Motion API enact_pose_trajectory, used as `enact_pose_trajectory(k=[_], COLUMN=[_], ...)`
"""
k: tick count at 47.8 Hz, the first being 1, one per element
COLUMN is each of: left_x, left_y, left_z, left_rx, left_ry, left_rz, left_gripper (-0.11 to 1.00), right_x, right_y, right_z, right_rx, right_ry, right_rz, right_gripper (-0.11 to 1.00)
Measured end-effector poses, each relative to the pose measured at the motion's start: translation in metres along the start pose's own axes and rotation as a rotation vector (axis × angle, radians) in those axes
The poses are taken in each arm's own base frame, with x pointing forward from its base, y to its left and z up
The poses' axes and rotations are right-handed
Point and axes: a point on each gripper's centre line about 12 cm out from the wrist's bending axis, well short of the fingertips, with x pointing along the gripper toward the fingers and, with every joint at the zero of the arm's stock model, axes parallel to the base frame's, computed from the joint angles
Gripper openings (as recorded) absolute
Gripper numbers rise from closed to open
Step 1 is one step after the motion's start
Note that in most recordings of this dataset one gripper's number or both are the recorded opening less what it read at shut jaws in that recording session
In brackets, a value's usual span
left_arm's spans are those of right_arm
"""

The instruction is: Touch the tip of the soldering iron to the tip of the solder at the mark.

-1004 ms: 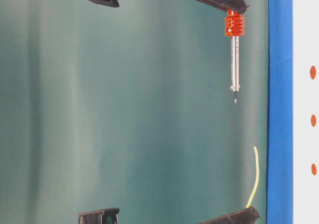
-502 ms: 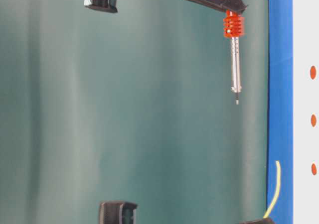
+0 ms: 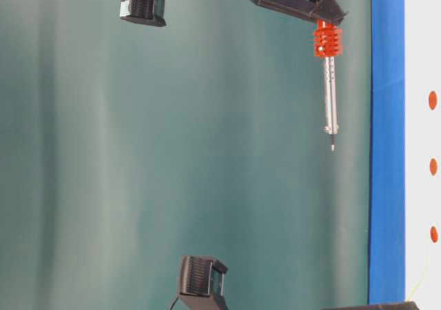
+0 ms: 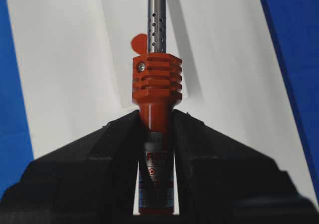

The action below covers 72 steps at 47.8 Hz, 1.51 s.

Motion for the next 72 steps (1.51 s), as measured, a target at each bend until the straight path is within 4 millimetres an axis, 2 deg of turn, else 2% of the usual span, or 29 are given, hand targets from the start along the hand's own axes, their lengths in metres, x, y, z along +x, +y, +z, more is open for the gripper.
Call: enact_pose_trajectory(k=[22, 36, 54, 63, 72], left_x=[0.007, 0.006, 0.007, 0.007, 0.007], left_y=[0.002, -0.003, -0.003, -0.003, -0.003], left_z=[-0.006, -0.008, -0.012, -0.013, -0.012], left_rx=[-0.011, -0.017, -0.022, -0.022, -0.024], left_ry=[0.028, 0.034, 0.048, 0.049, 0.048], left_rz=[0.008, 0.0, 0.003, 0.004, 0.003], left_gripper=[0.01, 0.01, 0.01, 0.01, 0.01], right_x=[0.0, 0.013, 0.047, 0.071, 0.092], right_y=[0.0, 0.005, 0.012, 0.014, 0.025], right_z=[-0.001, 0.005, 0.028, 0.04, 0.044], right_rx=[0.0, -0.007, -0.036, -0.069, -0.119], right_ry=[0.009, 0.06, 0.15, 0.212, 0.264], right_rz=[0.0, 0.007, 0.007, -0.002, 0.002], right_gripper=[0.06, 0.06, 0.06, 0.06, 0.06])
